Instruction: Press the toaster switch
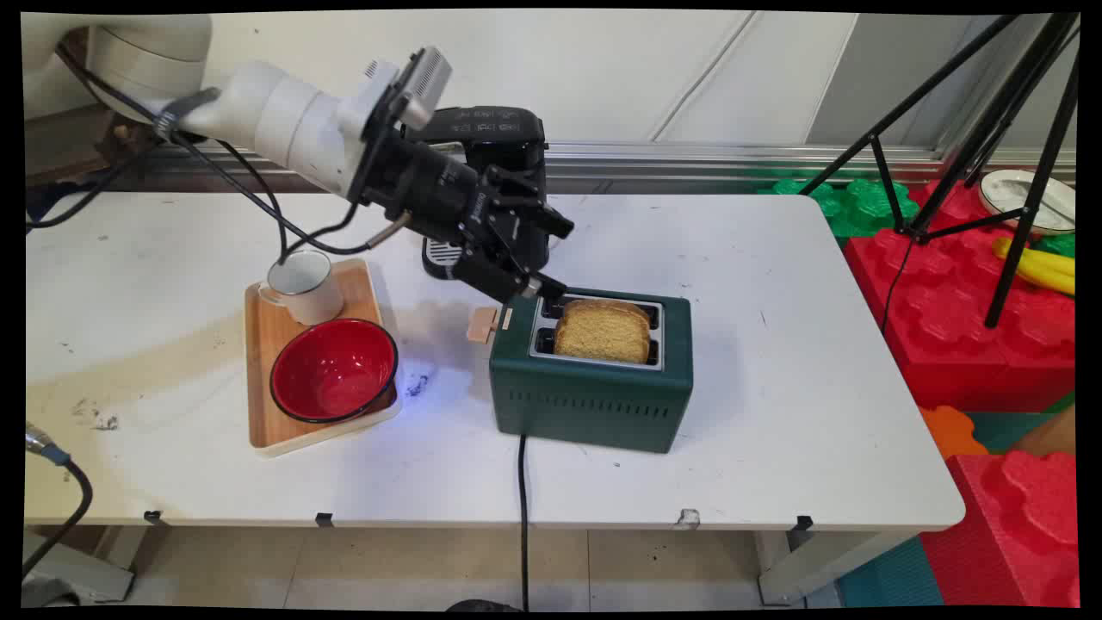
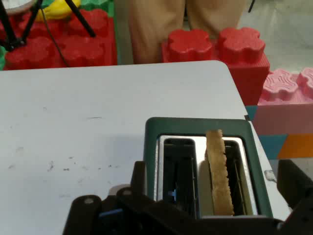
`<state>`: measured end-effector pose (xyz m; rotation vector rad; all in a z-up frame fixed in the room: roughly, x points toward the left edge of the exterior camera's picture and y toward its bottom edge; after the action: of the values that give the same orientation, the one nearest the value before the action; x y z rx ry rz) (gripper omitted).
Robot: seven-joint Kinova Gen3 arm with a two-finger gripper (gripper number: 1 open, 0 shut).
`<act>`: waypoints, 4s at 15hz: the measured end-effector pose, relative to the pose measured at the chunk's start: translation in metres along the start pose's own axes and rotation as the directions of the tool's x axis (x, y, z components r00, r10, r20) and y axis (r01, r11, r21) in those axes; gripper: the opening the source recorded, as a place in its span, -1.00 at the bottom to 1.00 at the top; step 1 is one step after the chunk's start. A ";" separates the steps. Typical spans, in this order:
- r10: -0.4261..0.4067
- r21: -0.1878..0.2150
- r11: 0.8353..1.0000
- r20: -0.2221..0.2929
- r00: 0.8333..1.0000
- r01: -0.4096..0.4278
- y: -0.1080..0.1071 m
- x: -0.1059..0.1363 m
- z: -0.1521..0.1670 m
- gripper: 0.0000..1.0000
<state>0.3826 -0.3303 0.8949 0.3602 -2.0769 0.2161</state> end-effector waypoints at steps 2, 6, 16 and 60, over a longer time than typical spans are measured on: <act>-0.002 0.005 1.000 -0.006 1.000 0.003 -0.001 0.001 -0.010 1.00; -0.004 0.010 1.000 -0.005 1.000 0.004 -0.001 -0.001 -0.027 1.00; 0.000 0.007 1.000 0.049 0.999 0.000 -0.003 -0.027 -0.068 1.00; -0.031 -0.020 0.999 0.220 0.975 0.036 0.000 -0.073 -0.027 -1.00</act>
<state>0.4394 -0.3104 0.8457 0.4203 -2.2868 0.1364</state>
